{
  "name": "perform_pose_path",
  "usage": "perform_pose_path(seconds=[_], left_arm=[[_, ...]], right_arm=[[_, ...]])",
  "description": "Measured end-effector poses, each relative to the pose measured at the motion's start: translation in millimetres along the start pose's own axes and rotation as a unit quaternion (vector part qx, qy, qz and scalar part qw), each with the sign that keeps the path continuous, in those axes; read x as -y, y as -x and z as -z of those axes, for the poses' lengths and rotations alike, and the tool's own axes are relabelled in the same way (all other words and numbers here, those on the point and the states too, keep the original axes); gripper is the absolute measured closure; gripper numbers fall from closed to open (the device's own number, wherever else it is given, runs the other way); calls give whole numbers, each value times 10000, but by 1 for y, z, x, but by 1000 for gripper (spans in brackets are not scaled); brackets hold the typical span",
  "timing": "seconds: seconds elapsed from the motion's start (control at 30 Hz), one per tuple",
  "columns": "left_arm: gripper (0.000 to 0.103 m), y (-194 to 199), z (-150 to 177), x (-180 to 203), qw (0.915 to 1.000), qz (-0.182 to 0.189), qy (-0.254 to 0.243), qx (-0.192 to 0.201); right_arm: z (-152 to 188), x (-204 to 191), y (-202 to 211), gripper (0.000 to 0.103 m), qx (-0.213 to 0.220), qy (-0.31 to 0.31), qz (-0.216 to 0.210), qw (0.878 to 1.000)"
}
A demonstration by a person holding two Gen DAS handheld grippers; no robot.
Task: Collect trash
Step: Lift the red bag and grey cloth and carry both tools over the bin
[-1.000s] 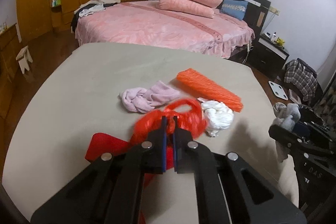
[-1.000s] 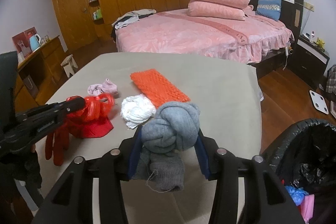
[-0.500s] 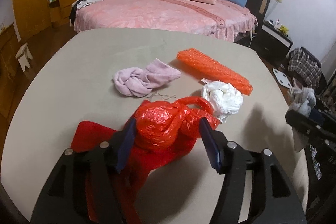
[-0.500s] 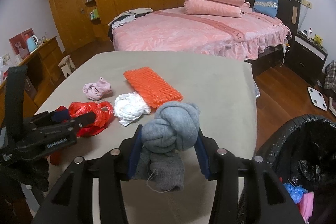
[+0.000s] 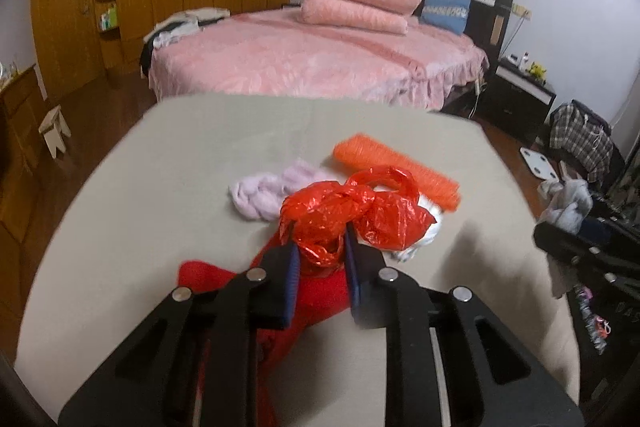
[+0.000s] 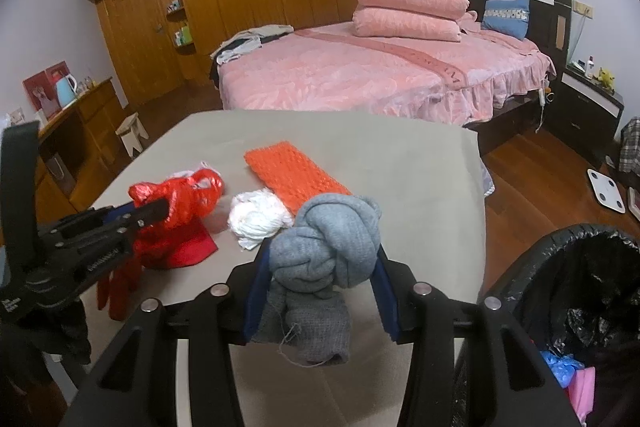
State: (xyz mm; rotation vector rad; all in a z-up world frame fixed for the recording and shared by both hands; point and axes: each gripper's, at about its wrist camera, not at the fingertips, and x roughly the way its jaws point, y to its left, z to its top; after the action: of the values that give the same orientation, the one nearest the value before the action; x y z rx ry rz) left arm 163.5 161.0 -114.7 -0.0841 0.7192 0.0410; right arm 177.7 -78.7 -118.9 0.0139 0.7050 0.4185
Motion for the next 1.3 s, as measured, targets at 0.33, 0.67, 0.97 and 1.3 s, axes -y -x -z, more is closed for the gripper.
perform_pose_path(seconds=[0.33, 0.67, 0.97, 1.3], left_arm=[[84, 43, -14, 26, 9994, 93, -157, 296], [84, 69, -18, 66, 9970, 478, -360, 493], [84, 77, -15, 121, 9920, 932, -659, 545], [84, 78, -6, 182, 9823, 1437, -1067, 543]], right_arm=[[-14, 1, 44, 57, 384, 27, -85, 9992], [-16, 20, 96, 57, 731, 52, 23, 9973], [-2, 56, 139, 57, 915, -121, 362, 9951], [17, 107, 178, 57, 1039, -374, 877, 9900]])
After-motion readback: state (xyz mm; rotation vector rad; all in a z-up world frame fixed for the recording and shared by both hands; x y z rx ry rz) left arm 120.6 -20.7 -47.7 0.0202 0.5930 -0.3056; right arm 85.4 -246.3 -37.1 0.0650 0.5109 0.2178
